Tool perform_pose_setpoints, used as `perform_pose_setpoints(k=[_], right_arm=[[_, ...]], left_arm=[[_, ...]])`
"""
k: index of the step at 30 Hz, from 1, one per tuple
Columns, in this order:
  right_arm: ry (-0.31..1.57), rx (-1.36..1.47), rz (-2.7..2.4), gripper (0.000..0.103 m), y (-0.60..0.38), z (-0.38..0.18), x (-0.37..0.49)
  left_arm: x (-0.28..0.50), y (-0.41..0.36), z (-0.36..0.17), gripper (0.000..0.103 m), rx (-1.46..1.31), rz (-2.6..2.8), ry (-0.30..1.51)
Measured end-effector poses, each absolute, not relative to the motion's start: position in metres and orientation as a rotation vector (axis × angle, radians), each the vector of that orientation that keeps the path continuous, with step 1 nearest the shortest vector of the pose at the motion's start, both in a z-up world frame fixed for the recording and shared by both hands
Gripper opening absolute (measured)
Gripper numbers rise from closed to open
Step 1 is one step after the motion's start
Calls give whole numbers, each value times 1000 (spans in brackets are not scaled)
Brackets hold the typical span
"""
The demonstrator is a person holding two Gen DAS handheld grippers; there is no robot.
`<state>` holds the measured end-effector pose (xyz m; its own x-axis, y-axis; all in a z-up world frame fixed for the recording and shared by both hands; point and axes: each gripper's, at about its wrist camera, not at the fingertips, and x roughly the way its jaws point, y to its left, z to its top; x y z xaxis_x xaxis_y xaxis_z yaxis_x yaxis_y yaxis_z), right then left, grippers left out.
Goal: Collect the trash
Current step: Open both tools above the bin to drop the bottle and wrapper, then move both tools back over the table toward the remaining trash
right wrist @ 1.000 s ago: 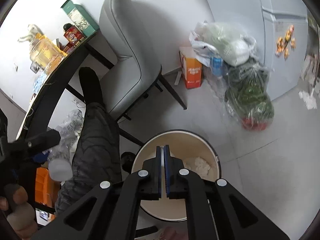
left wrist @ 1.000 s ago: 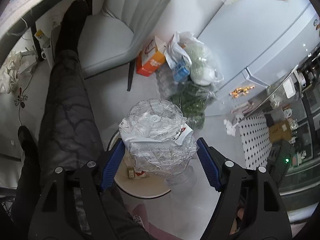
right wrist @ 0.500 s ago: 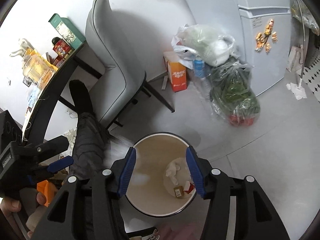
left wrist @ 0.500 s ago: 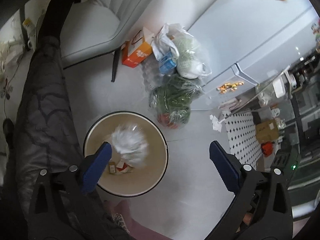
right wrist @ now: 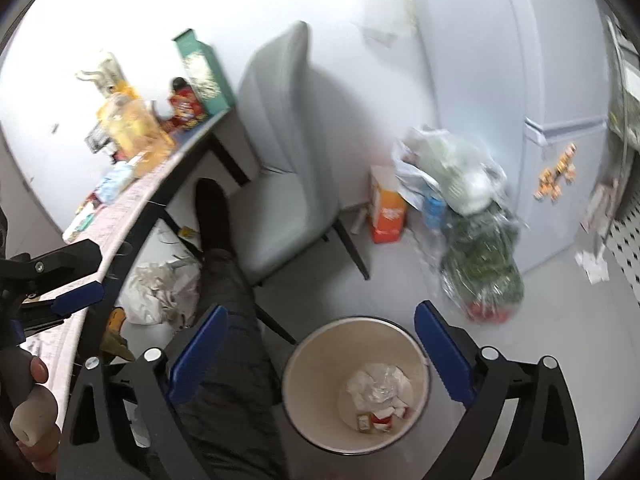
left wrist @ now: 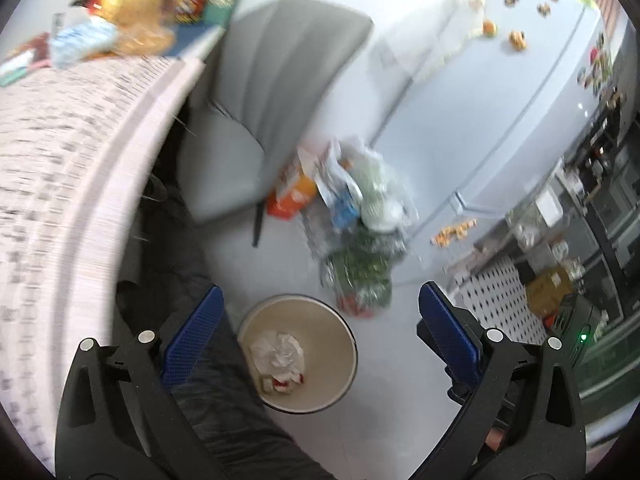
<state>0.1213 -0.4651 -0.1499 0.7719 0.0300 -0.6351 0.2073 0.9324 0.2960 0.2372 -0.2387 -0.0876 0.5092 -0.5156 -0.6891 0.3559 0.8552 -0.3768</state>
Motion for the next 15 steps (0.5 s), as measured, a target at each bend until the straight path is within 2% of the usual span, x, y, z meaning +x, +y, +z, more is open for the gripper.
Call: perform_pose_setpoints(k=[15], right_arm=[[614,257,35,95,-359,-83,119]], left_arm=[[193,-95,-34,97,-320,-323,685]])
